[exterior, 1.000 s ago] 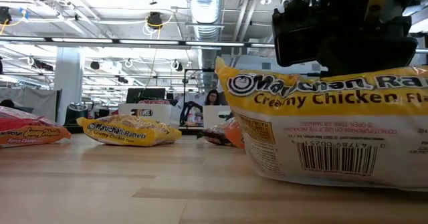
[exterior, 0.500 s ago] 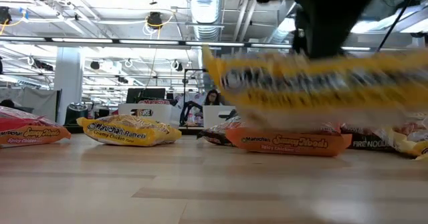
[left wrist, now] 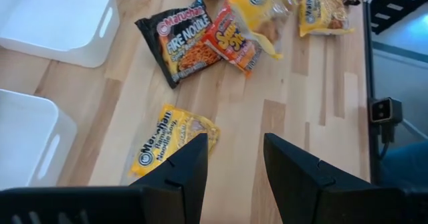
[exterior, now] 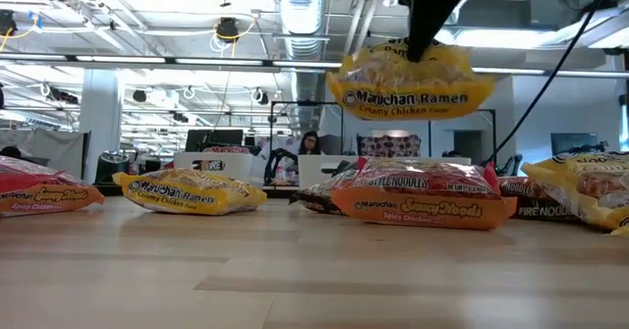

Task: Sort Maruchan noodles
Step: Put the yellow noodle pack into the right white bin

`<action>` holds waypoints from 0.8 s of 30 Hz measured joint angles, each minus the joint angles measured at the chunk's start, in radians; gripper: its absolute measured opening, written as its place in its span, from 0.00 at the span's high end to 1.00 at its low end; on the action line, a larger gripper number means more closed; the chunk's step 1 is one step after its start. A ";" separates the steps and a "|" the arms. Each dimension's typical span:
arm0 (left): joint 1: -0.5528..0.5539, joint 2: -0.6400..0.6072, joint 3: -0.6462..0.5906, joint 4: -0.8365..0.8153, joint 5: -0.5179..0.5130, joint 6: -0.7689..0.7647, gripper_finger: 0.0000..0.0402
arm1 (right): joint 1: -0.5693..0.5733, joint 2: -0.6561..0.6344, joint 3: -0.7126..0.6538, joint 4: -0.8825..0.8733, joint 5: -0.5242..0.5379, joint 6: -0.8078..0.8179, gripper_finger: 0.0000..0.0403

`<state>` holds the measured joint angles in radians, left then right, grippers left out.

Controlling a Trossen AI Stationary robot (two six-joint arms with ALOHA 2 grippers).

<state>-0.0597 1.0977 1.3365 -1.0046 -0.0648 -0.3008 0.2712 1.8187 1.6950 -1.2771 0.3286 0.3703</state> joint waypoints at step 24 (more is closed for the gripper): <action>0.009 0.000 0.000 0.001 -0.082 0.095 0.67 | -0.614 0.000 0.005 -0.039 0.302 -0.539 0.99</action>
<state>-0.0506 1.0977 1.3369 -1.0035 -0.1467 -0.2058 -0.3426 1.8187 1.7000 -1.3162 0.6308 -0.1691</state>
